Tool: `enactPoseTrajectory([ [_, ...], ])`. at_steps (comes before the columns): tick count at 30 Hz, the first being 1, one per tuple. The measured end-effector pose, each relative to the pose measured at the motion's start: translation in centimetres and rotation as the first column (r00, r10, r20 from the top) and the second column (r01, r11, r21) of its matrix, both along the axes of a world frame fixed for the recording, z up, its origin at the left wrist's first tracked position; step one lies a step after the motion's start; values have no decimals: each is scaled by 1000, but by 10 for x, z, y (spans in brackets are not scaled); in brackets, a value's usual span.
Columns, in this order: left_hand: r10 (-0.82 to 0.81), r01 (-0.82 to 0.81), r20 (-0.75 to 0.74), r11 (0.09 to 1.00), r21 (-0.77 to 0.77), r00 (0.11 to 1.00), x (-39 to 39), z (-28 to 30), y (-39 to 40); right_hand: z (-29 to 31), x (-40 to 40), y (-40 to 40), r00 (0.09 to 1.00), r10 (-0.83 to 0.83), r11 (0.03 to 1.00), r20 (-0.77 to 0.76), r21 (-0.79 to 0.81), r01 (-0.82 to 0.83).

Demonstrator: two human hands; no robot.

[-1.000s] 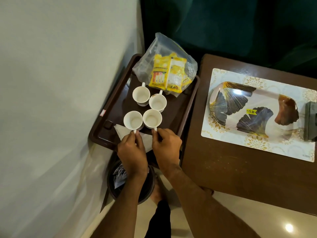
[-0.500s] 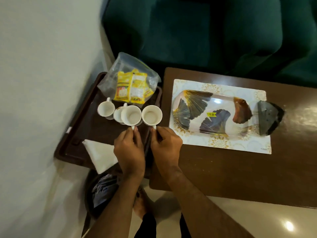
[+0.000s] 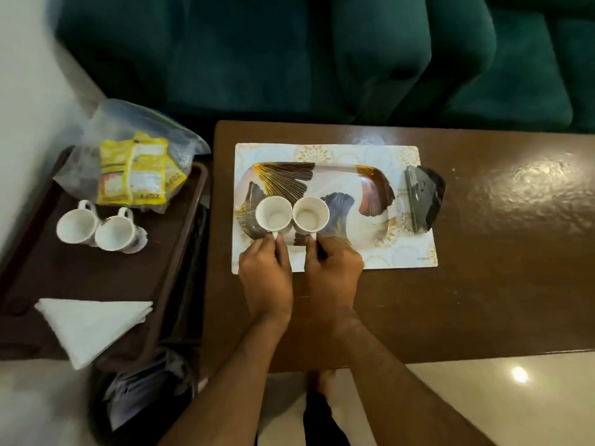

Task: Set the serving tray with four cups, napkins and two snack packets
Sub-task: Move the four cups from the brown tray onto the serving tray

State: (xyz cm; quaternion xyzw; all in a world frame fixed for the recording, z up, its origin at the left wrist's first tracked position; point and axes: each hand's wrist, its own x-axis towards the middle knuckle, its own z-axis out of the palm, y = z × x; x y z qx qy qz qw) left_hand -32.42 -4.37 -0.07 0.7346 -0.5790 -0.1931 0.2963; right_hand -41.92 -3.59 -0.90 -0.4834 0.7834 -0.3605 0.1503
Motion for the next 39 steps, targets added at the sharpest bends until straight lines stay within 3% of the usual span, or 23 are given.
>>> enactPoseTrajectory([
  [8,-25,25,7,998,49,1000,-47,-25,-8,-23,-47,-7,999,-24,1000,-27,3,24],
  [25,17,-22,119,999,41,993,-68,-51,-10,-47,-68,-11,998,-8,993,-66,116,16],
  [39,65,-67,48,997,44,997,-70,-52,-12,-50,-65,-10,999,-52,989,-5,139,52],
])
